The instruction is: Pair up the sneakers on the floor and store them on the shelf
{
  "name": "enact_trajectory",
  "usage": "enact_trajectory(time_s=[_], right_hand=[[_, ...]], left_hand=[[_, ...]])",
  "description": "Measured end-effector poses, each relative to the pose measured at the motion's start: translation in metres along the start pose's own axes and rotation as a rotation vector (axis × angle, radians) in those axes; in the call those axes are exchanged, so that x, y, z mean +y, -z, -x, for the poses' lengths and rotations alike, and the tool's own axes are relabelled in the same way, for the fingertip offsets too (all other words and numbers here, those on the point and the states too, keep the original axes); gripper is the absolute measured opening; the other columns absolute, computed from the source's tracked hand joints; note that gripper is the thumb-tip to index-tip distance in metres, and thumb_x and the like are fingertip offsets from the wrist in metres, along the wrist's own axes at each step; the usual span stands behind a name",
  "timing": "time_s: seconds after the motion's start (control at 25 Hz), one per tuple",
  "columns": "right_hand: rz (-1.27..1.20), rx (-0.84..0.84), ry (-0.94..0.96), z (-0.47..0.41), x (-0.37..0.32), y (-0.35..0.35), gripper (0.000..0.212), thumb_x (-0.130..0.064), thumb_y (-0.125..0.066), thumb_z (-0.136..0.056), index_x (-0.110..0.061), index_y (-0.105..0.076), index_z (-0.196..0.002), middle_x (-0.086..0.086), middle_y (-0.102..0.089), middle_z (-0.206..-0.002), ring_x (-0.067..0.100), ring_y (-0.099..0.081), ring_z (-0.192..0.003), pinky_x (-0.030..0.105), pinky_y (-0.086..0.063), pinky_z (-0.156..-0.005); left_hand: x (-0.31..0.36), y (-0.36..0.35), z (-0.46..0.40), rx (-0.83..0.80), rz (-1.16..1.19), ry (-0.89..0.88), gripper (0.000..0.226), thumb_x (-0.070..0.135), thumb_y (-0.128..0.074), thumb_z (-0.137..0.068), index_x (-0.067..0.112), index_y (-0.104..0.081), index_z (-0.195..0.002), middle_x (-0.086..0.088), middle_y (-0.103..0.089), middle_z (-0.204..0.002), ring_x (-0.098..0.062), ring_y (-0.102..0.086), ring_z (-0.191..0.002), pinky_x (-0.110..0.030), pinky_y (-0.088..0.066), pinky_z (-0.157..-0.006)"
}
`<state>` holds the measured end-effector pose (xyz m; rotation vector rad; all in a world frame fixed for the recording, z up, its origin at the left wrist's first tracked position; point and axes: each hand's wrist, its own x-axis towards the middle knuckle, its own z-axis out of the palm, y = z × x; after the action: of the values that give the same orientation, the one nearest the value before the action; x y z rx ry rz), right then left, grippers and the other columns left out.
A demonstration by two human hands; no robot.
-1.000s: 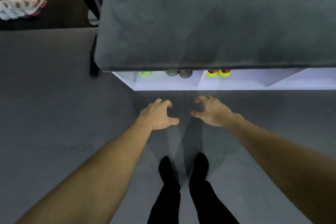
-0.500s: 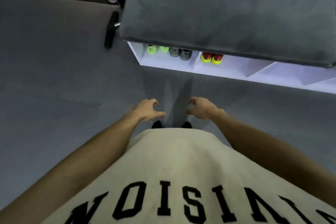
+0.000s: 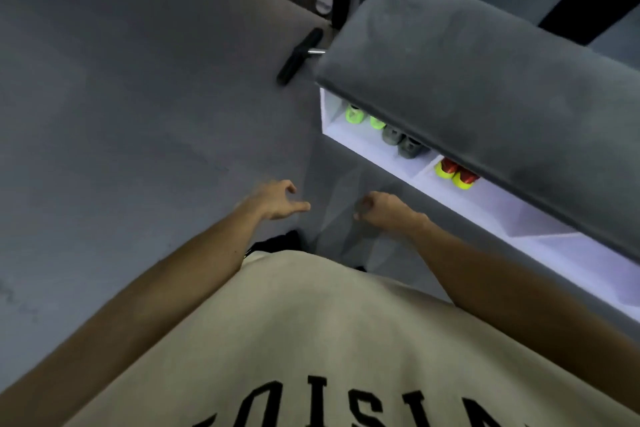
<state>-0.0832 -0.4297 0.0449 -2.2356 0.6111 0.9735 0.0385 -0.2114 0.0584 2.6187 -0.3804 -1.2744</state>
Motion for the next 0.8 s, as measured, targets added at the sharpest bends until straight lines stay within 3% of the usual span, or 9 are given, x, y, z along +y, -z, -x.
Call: enact_trajectory(time_s=[0.28,0.64,0.8], right_hand=[[0.143,-0.038,0.104,-0.076,-0.108,0.028,0.051,-0.047,-0.066,-0.079,-0.025,-0.056,-0.123,0.001,-0.060,-0.130,0.025,-0.057,-0.117,0.037,-0.045,-0.100],[0.155,-0.059,0.137,-0.195,-0.305,0.054,0.047,-0.034,-0.067,-0.083,-0.015,-0.057,-0.124,0.007,-0.059,-0.131,0.024,-0.056,-0.119,0.032,-0.044,-0.100],[0.152,-0.051,0.142,-0.237,-0.372,0.075,0.043,-0.033,-0.067,-0.083,-0.013,-0.059,-0.121,0.007,-0.061,-0.128,0.025,-0.057,-0.118,0.029,-0.043,-0.097]], left_hand=[[-0.079,0.045,-0.021,0.010,0.238,0.147,0.068,0.058,-0.065,-0.082,0.017,-0.051,-0.134,-0.007,-0.050,-0.139,-0.025,-0.049,-0.126,-0.031,-0.039,-0.104],[-0.217,0.218,-0.099,-0.019,0.243,0.184,0.069,0.063,-0.061,-0.080,0.022,-0.050,-0.134,-0.003,-0.049,-0.140,-0.024,-0.048,-0.126,-0.035,-0.039,-0.104],[-0.244,0.279,-0.142,-0.051,0.284,0.157,0.070,0.062,-0.061,-0.082,0.021,-0.047,-0.137,-0.004,-0.047,-0.143,-0.024,-0.047,-0.128,-0.033,-0.038,-0.104]])
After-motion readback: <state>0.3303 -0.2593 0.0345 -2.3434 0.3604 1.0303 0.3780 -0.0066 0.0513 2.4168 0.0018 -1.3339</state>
